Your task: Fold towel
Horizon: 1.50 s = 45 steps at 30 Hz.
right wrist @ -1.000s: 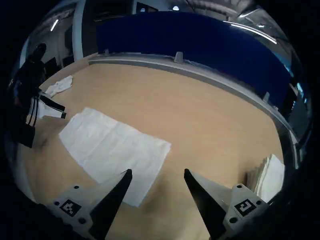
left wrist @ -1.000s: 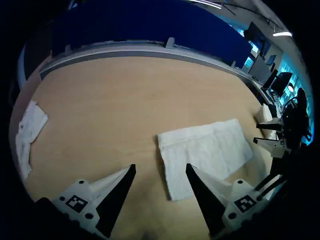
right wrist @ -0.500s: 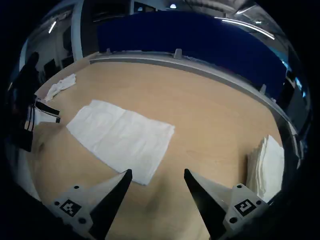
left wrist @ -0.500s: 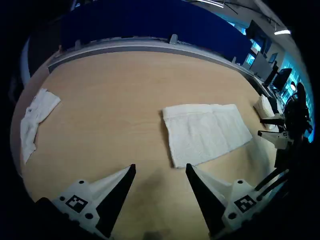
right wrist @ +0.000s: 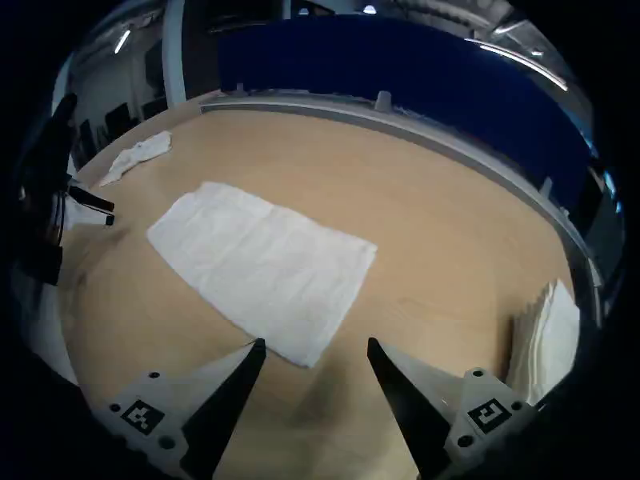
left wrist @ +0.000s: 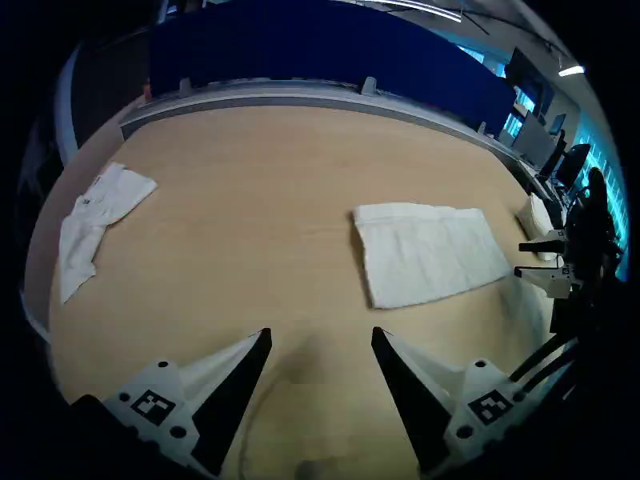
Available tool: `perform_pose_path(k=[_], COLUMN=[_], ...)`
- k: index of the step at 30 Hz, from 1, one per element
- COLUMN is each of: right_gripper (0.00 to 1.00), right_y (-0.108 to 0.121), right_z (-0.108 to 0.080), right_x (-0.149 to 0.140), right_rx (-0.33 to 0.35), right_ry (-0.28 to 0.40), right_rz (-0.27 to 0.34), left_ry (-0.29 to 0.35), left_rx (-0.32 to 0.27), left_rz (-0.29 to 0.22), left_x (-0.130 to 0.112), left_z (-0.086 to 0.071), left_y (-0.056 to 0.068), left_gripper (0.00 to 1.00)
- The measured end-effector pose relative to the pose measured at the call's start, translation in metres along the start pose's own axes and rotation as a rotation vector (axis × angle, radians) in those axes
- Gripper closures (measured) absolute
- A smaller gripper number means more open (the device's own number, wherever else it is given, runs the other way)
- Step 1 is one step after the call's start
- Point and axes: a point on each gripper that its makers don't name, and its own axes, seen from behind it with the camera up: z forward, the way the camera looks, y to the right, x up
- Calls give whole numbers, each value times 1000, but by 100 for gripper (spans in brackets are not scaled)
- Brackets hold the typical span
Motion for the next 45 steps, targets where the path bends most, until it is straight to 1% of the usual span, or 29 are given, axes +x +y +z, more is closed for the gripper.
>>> perform_pose_path(k=[5, 7, 9, 12, 15, 17, 24, 29, 35, 41, 45], right_gripper=[13, 18, 27, 46, 65, 74, 93, 96, 96, 96, 96], right_y=[-8, -9, -11, -12, -11, -10, -11, -12, -11, -15, -24], right_z=[7, 9, 10, 12, 13, 14, 16, 14, 6, -6, -10], right_x=[-9, -13, -16, -20, -23, -24, -25, -19, 5, 46, 77], right_rx=[42, 53, 64, 77, 82, 78, 85, 81, 73, 71, 79], right_ry=[-32, -46, -59, -76, -87, -92, -93, -78, -29, 43, 87], right_rz=[-36, -47, -55, -62, -65, -66, -76, -86, -78, -85, -111], left_ry=[8, 6, 2, -5, -13, -21, -33, -32, -28, -19, -14], left_rx=[52, 70, 85, 102, 115, 119, 127, 124, 120, 123, 121], left_rz=[-34, -53, -73, -99, -118, -126, -142, -147, -142, -148, -159], left_x=[-15, -24, -33, -46, -57, -64, -75, -75, -74, -74, -75], left_z=[-18, -26, -34, -44, -52, -56, -62, -66, -71, -75, -77], left_y=[-20, -27, -33, -40, -44, -46, -48, -47, -46, -48, -48], left_gripper=[7, 7, 7, 7, 7, 7, 7, 7, 7, 7, 7])
